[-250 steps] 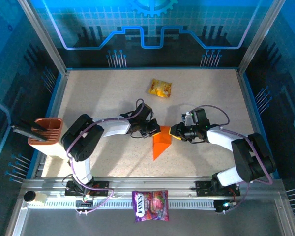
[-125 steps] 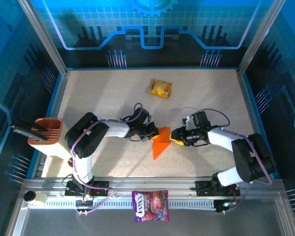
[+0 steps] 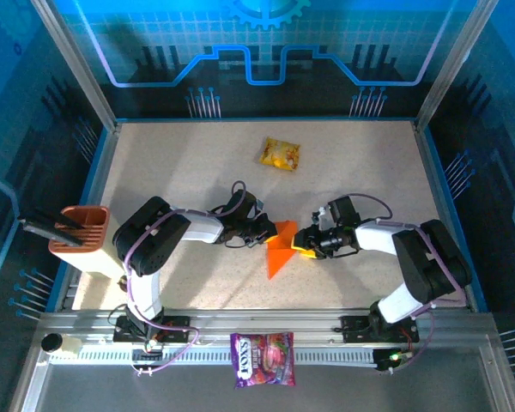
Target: Fold a paper plane with a square sheet of paper (pick it up from the middle)
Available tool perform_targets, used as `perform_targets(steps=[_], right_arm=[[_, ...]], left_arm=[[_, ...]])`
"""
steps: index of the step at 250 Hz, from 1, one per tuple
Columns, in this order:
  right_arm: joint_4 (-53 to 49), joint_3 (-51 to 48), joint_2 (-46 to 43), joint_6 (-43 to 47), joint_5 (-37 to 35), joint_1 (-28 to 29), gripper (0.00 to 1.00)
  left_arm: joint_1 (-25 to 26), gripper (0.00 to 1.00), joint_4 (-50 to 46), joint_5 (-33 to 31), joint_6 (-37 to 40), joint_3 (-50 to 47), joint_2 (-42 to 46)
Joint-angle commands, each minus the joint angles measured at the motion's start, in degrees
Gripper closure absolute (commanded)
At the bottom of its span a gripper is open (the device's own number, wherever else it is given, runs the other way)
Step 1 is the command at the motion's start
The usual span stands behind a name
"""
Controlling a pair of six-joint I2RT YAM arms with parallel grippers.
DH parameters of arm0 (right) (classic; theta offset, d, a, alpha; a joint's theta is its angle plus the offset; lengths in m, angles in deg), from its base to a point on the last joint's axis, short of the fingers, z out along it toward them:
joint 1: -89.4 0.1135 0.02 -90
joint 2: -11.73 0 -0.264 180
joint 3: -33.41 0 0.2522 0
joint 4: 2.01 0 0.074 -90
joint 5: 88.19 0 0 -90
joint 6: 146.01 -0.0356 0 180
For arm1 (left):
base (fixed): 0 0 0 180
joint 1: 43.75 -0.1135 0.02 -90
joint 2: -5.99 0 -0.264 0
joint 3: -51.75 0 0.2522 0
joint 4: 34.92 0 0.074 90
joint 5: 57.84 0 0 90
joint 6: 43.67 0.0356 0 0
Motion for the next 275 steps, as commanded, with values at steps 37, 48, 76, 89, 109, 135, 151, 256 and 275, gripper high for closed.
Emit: perform_targets(steps=[37,48,76,89,109,135,151,256,275], right_arm=[[3.74,1.57,0.72,-1.40,0.42,2.20,0.57],[3.96,1.66,0.44,-1.34,0.03,1.86,0.58],[4.15,2.39,0.70,-0.35,1.30,-0.05,0.58],[4.88,2.62,1.09,0.45,2.36,-0.88,0.58],[6.64,3.93,2.72,1.76,6.17,-1.54,0.57],[4.00,6.87,5.22,3.78,6.36,-1.61,0.58],[3.07,8.02,6.15,4.82,6.71,-1.72,0.59],[3.45,9.65,11.02,4.95,7.18,-1.83,0.66],[3.45,10.28,11.99,5.07,7.58,-1.96,0.72]], left_arm=[[-0.27,0.90,-1.76,0.28,-0.76,-2.21,0.56],[-0.29,0.90,-1.78,0.27,-0.73,-2.30,0.55],[-0.28,0.91,-0.85,-0.37,-1.20,-2.98,1.01],[-0.29,0.91,-0.08,-0.42,-1.35,-3.43,1.34],[-0.35,0.91,-0.20,-0.37,-1.18,-3.44,1.47],[-0.26,0.91,1.32,-1.80,-2.17,-4.37,1.90],[-0.35,0.91,3.20,-1.85,-3.03,-5.00,1.92],[-0.35,0.91,3.79,-0.94,-3.52,-5.20,1.61],[-0.44,0.91,2.70,-0.66,-2.80,-4.71,1.75]])
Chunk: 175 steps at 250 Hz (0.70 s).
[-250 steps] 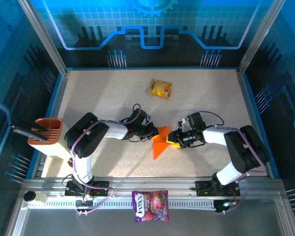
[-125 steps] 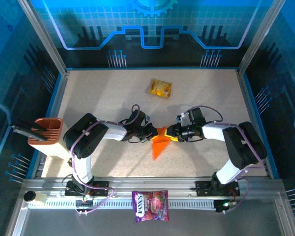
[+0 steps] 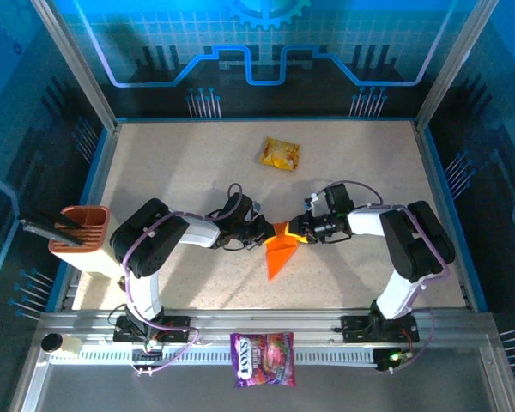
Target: Fold a paper plane with a square sheet of paper (pick it up from the middle)
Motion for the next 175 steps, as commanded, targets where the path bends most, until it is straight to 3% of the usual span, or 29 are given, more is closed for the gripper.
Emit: perform_targets(steps=[1,31,175], right_arm=[[-0.37,1.50,1.93,0.63,2.12,-0.61,0.72],[-0.55,2.31,2.67,0.77,2.43,-0.67,0.79],[-2.16,3.91,4.49,3.51,3.82,-0.76,0.79]], left_arm=[[-0.44,0.91,-2.70,-0.47,0.19,-0.78,0.52],[-0.83,0.90,-4.08,-0.19,1.01,-0.21,0.92],[-1.28,0.90,-5.44,1.05,2.07,0.80,1.04]])
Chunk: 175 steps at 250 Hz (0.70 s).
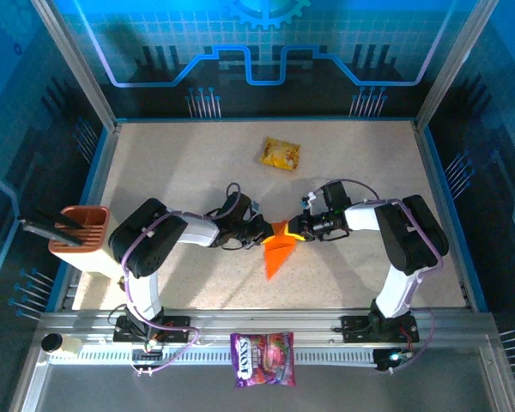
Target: Fold a paper plane with a square sheet of paper (pick it up from the middle)
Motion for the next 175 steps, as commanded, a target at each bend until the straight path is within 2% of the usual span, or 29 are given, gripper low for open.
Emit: perform_targets(steps=[1,64,101,147,175], right_arm=[[-1.09,1.14,0.97,1.18,1.72,-0.65,0.79],[-0.95,0.69,0.67,0.81,1.60,-0.82,0.92],[0.17,-0.49,-1.27,-1.93,1.07,-1.40,0.99],[4.89,-4.45,-5.90,-12.01,-4.18,-2.63,0.98],[11.12,-7.46,-6.87,-19.05,-4.71,-3.23,0.99]], left_arm=[[-0.47,0.90,-3.84,0.77,1.45,0.66,0.63],[-0.49,0.90,-3.71,1.04,1.58,0.52,1.25],[-0.50,0.82,-7.84,-0.40,4.34,1.04,4.87],[0.35,0.70,-18.25,-4.33,14.36,3.50,12.20],[3.29,0.69,-26.39,-9.68,21.76,6.21,14.98]])
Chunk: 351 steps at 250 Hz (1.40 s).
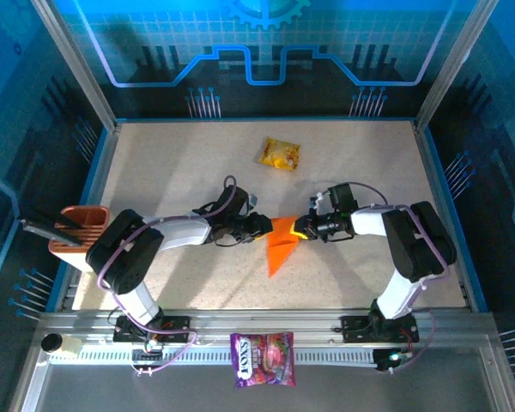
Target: Fold a paper plane with a square sheet of paper (pick it up from the middle)
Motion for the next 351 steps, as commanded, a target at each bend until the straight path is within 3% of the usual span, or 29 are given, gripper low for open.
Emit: perform_targets(steps=[1,29,84,159,228,351], right_arm=[[7.18,-3.05,-1.94,-9.74,-2.10,-1.16,0.99],[13.14,-6.86,-3.30,-15.30,-4.70,-1.12,1.00],[10.20,-8.55,-7.84,-15.68,-9.20,-1.09,1.00],[5.01,-6.05,-7.90,-13.53,-8.24,-1.14,1.00],[4.49,-5.23,-7.82,-14.10,-8.13,-1.17,1.00],[3.72,-4.63,-8.48,-14.38,-7.67,-1.17,1.00]], left_arm=[[2.82,0.69,-11.20,-6.10,10.99,3.77,3.82],[6.39,0.69,-14.73,-10.10,15.16,4.88,5.00],[15.20,0.66,-20.17,-20.72,22.84,7.23,4.77],[25.20,0.59,-31.89,-35.61,28.98,16.86,-4.01],[27.88,0.57,-37.16,-43.52,28.44,20.65,-8.64],[30.22,0.59,-39.00,-47.27,28.84,23.66,-13.46]])
